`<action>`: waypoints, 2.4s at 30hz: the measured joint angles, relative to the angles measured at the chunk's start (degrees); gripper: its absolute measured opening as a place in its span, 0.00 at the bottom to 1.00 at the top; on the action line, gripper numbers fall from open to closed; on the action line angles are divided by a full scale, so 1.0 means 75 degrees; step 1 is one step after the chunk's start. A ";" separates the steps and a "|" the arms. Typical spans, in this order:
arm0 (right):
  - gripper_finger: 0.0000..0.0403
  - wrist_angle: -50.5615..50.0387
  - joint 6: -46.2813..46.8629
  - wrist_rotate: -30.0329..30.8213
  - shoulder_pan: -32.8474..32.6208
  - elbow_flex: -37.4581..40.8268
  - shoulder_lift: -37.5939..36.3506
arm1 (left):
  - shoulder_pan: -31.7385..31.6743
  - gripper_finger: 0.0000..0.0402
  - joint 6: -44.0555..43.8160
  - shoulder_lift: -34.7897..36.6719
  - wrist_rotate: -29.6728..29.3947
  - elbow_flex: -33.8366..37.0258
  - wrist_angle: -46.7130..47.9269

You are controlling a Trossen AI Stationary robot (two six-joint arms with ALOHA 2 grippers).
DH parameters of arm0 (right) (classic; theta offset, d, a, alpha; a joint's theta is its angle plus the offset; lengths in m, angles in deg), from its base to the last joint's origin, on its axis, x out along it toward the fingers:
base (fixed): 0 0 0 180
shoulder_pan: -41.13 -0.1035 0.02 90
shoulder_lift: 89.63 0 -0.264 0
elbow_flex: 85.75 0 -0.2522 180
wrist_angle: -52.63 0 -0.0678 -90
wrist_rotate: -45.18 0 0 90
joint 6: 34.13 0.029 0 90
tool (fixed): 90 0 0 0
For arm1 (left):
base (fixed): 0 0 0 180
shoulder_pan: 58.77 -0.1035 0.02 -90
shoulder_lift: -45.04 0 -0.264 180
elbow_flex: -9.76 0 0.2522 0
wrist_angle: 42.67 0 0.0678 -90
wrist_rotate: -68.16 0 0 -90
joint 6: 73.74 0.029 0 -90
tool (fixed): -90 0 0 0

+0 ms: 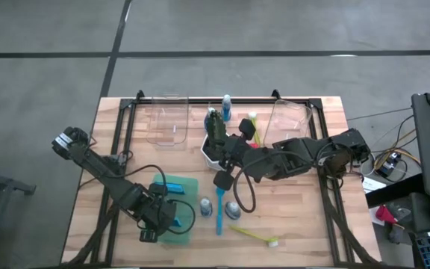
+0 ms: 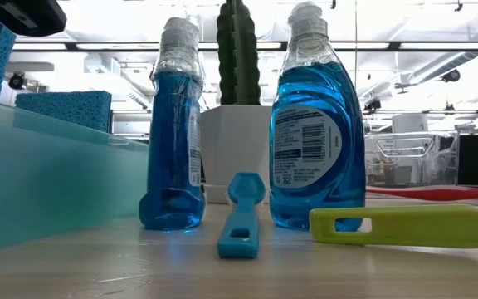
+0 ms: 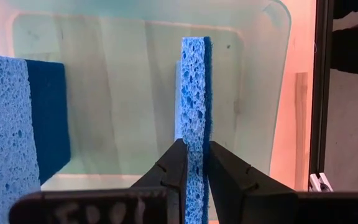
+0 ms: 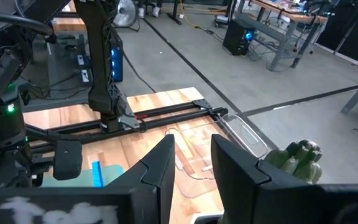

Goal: Pick & Place Kitchen Sink Supplies
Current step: Put the blue sponge wipe into the green bin

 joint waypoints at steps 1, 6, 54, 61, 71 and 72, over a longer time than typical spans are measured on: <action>0.25 -0.0001 0.0000 0.0000 0.0000 -0.0001 0.0000 | 0.0000 0.13 0.0000 0.0000 0.0001 0.0003 -0.0003; 0.23 0.0000 -0.0003 0.0000 0.0000 0.0001 0.0000 | 0.0000 0.13 -0.0058 0.0000 0.0004 0.0003 -0.0055; 0.25 0.0000 -0.0001 0.0000 0.0000 0.0001 0.0000 | 0.0277 0.13 -0.0271 -0.0003 -0.0325 0.0003 0.0012; 0.25 0.0006 0.0058 -0.0003 0.0002 0.0001 0.0000 | 0.0277 0.13 -0.0271 -0.0015 -0.0375 0.0003 -0.0032; 0.22 0.0009 0.0058 -0.0018 0.0001 0.0000 0.0000 | 0.0297 0.13 -0.0242 -0.0015 -0.0375 0.0012 -0.0032; 0.22 0.0009 0.0058 -0.0021 0.0000 0.0001 0.0000 | 0.0297 0.13 -0.0242 -0.0015 -0.0375 0.0012 -0.0035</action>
